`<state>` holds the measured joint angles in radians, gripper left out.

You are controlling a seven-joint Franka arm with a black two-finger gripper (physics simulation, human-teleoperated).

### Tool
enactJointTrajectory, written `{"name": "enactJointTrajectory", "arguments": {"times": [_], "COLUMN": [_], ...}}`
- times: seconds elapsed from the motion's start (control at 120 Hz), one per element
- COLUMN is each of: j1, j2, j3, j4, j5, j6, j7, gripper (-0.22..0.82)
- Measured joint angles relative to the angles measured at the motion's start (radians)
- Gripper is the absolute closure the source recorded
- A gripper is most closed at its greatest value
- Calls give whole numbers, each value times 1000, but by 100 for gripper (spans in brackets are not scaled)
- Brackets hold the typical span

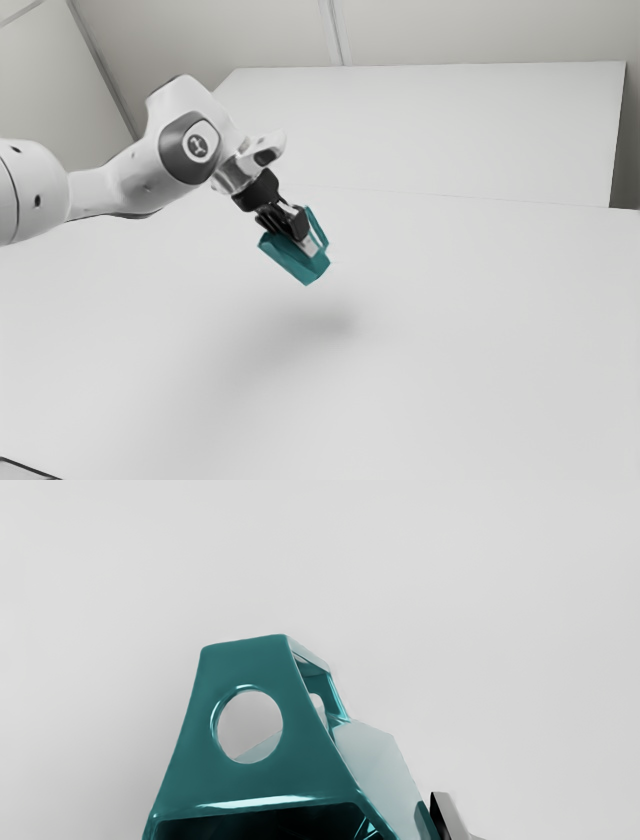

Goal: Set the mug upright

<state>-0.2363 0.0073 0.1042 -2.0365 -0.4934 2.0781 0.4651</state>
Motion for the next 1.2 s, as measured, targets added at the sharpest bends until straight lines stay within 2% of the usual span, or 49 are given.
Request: {"name": "enactJointTrajectory", "arguments": {"times": [0.1, 0.258, 0.6, 0.975, 1.2], "j1": [13, 101, 209, 168, 172], "j2": [-5, 8, 51, 51, 54], "j3": [-2, -68, -85, -90, -95], "j4": [2, 18, 24, -92, -116], "j5": [144, 309, 458, 568, 629], "j6": [-2, -4, 5, 118, 160], "j7": [-43, -110, -217, -303, -349], "gripper": [78, 78, 78, 78, 78]}}
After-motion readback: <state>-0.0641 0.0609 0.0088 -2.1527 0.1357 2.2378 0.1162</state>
